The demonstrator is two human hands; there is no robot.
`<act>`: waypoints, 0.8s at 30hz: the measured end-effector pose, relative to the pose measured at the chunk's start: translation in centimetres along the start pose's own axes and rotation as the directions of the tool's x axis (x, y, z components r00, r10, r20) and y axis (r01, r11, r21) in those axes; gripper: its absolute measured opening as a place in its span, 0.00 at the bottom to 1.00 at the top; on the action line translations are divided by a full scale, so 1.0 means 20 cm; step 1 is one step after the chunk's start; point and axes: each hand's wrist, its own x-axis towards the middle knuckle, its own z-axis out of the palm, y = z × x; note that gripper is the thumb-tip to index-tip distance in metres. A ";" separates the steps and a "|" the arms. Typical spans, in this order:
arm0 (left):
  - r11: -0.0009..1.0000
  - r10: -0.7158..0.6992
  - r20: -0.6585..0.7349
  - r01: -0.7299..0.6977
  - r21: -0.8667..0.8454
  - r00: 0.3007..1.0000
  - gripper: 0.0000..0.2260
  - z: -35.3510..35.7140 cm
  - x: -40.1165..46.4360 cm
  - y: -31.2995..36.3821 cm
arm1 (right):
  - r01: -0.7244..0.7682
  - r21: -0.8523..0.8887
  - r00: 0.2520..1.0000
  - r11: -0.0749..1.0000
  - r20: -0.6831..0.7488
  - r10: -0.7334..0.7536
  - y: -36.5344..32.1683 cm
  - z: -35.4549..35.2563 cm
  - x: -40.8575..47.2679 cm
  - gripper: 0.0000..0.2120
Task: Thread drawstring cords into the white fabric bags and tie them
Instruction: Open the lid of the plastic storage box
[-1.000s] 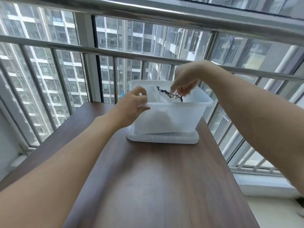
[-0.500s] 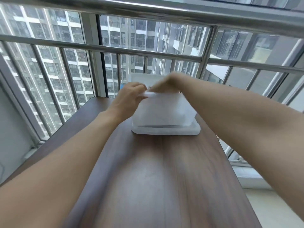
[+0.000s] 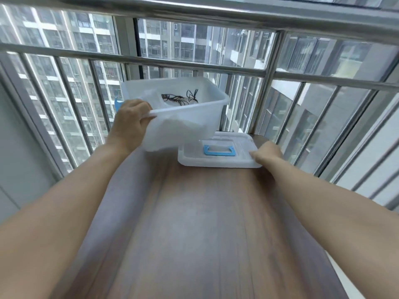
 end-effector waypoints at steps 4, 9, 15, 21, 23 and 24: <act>0.999 -0.041 0.008 0.040 0.022 0.999 0.08 -0.01 -0.06 -0.01 | -0.005 -0.036 0.997 0.999 -0.075 0.002 0.00 0.01 0.01 0.05; 0.988 -0.143 -0.002 0.143 0.050 0.990 0.07 0.00 -0.10 -0.01 | -0.005 -0.213 0.993 0.977 -0.116 -0.020 0.14 -0.09 -0.02 0.13; 0.983 -0.186 0.049 0.185 0.013 0.981 0.10 0.07 -0.10 -0.02 | 0.071 0.049 0.974 0.996 -0.220 -0.059 0.27 -0.41 -0.06 0.13; 0.982 -0.143 0.124 0.156 -0.105 0.982 0.18 0.07 -0.13 0.01 | 0.222 0.141 0.957 0.965 -0.220 -0.188 0.10 -0.63 -0.15 0.16; 0.982 -0.086 0.141 0.109 -0.157 0.986 0.18 0.04 -0.15 0.06 | 0.267 0.117 0.953 0.957 -0.178 -0.244 -0.03 -0.64 -0.16 0.17; 0.976 -0.042 0.142 0.071 -0.204 0.989 0.17 0.04 -0.15 0.11 | 0.273 0.111 0.955 0.956 -0.149 -0.255 -0.10 -0.65 -0.16 0.17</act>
